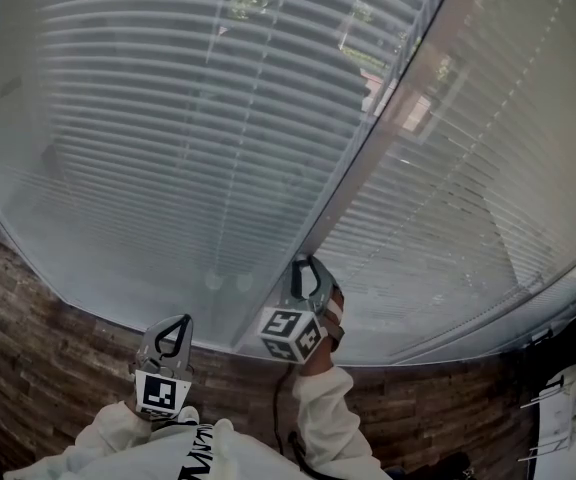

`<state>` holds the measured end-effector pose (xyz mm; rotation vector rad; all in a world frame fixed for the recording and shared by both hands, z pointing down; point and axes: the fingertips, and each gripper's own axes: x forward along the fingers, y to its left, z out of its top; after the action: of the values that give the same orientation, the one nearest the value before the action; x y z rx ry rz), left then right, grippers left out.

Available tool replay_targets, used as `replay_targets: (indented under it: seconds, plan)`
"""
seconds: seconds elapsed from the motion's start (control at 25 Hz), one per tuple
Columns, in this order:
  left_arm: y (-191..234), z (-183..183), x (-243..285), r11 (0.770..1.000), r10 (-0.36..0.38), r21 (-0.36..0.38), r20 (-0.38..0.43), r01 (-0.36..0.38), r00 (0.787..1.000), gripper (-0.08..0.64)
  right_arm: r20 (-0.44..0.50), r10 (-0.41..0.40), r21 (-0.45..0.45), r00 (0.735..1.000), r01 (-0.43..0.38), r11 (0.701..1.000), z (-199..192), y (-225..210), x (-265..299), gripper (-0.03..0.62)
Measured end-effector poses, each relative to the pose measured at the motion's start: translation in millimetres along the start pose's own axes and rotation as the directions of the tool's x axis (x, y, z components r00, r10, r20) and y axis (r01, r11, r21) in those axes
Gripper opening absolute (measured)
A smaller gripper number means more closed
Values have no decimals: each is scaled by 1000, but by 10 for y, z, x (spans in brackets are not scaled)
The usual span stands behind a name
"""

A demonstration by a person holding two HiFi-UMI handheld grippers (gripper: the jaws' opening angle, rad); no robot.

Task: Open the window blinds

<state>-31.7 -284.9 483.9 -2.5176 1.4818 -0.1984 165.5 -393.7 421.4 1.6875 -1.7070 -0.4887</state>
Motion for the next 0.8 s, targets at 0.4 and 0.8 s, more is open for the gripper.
replay_targets:
  seconds: [0.4, 0.8]
  plan:
    - [-10, -58, -44, 1000, 1, 2, -20, -1, 1000, 0, 47, 29, 438, 998, -47, 898, -4, -64, 0, 126]
    - [30, -46, -88, 1000, 11, 8, -24, -11, 1000, 0, 144, 7, 866, 990, -129, 484, -76, -148, -3, 124]
